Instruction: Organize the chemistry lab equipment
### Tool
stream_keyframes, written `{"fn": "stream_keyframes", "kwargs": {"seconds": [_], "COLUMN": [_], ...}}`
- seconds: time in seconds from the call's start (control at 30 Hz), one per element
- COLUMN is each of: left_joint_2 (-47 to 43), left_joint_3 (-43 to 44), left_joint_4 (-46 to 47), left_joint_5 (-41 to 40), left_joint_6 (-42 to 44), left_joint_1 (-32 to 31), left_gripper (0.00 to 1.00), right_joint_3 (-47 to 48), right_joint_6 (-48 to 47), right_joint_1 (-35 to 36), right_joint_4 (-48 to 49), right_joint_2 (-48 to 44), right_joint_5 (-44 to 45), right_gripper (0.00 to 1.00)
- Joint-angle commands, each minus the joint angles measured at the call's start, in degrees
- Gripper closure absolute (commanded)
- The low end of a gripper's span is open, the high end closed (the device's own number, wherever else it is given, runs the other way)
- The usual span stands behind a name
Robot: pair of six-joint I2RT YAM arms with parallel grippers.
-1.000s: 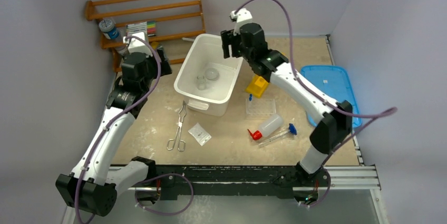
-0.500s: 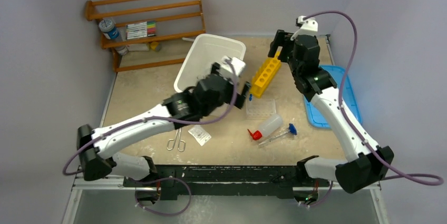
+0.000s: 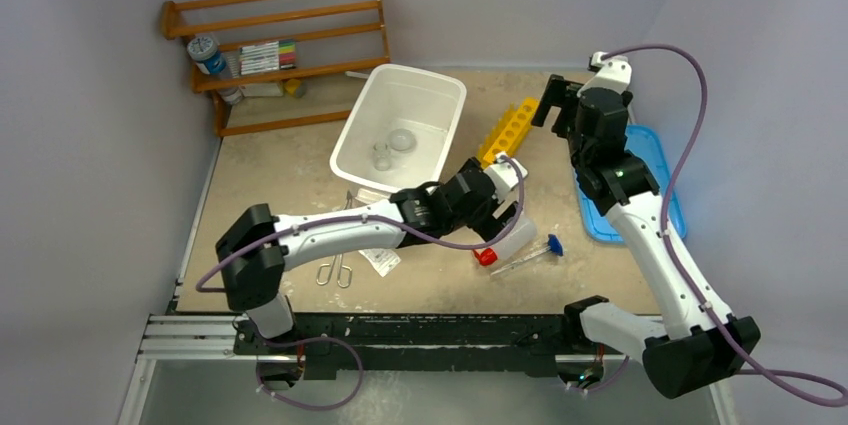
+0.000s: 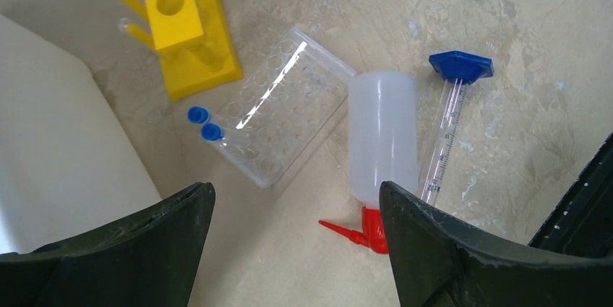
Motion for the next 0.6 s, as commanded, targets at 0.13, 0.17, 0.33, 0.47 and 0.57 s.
{"fn": "stream_keyframes", "kwargs": {"seconds": [0.13,0.17,0.33,0.47,0.57], "left_joint_2": [7.76,8.63,12.16,13.45,14.73], "left_joint_3": [2.87,3.32,4.49,5.0,5.68], "left_joint_4": [6.73,6.61,6.12,6.61,6.01], "left_joint_5": [1.84,1.2,-1.88,-3.11,-5.01], "left_joint_6": [-1.59,-1.94,-4.29,-7.14,-8.93], "left_joint_1": [-1.14,-1.31,-2.49,-3.87,-4.54], "left_gripper": [0.2,0.2,0.19,0.12,0.1], "right_joint_3": [-1.01,-1.16,-2.29,-3.07,-3.7], "right_joint_6": [-4.18,-4.47,-5.22,-5.43,-5.4], "right_joint_1": [-3.72,-4.19,-5.82,-6.77,-7.05], "right_joint_4": [0.21,0.31,0.92,1.4,1.7], "right_joint_2": [-1.22,-1.14,-0.68,-0.54,-0.64], "right_joint_5": [3.71,3.24,1.91,0.66,-0.1], "right_gripper": [0.0,0.0,0.0,0.0,0.0]}}
